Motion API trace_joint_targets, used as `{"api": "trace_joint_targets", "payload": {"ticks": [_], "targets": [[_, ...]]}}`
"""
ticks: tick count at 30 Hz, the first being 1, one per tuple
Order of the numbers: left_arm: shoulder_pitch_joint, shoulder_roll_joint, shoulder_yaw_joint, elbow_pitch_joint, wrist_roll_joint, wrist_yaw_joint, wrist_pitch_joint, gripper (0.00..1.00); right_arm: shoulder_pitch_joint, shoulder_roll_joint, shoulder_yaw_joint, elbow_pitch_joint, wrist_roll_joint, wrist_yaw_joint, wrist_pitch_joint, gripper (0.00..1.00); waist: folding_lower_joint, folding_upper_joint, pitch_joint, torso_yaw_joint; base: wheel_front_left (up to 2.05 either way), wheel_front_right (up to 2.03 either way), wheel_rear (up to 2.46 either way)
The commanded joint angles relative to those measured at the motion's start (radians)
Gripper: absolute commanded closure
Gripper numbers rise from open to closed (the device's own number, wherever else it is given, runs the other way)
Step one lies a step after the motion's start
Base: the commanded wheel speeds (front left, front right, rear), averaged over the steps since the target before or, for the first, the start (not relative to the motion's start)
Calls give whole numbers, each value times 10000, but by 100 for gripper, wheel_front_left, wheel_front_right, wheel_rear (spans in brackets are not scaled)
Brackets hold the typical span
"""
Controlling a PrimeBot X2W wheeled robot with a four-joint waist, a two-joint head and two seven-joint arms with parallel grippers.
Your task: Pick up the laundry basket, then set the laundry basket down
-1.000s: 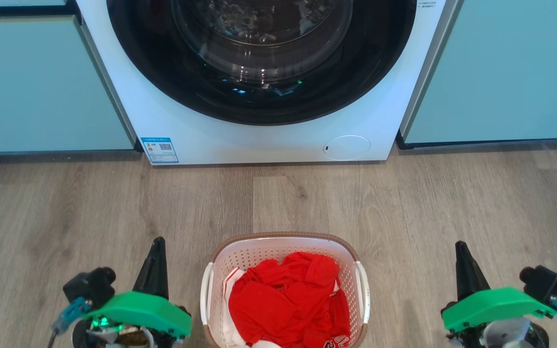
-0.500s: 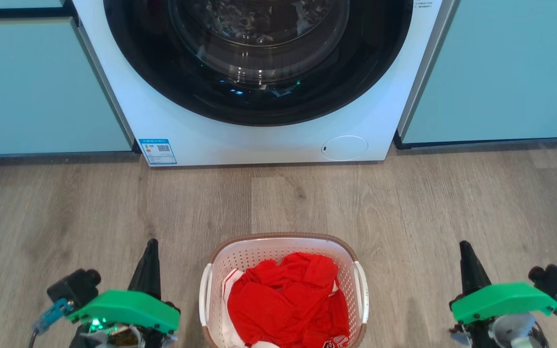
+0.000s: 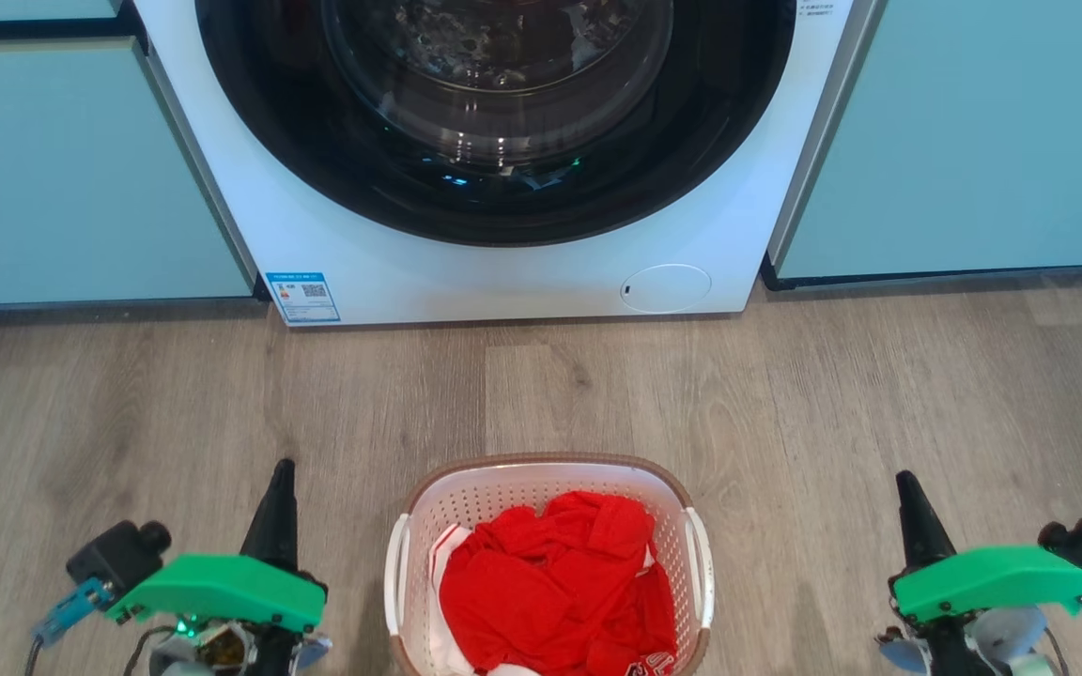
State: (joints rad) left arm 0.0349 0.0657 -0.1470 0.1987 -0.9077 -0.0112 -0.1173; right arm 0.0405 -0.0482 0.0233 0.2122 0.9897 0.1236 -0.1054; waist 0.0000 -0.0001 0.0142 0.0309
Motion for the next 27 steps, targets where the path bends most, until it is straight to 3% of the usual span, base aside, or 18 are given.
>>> {"api": "trace_joint_targets", "payload": {"ticks": [1,27], "targets": [[-587,174,317,-262,-305,-107,62,100,-598,-221,-10,-253,286,34,59,100,0,0,-2,-7,0,0,0],[-908,186,1036,18,-3164,-543,802,100,-939,-252,-401,-30,2785,49,788,100,0,0,-45,-128,0,0,0]]}}
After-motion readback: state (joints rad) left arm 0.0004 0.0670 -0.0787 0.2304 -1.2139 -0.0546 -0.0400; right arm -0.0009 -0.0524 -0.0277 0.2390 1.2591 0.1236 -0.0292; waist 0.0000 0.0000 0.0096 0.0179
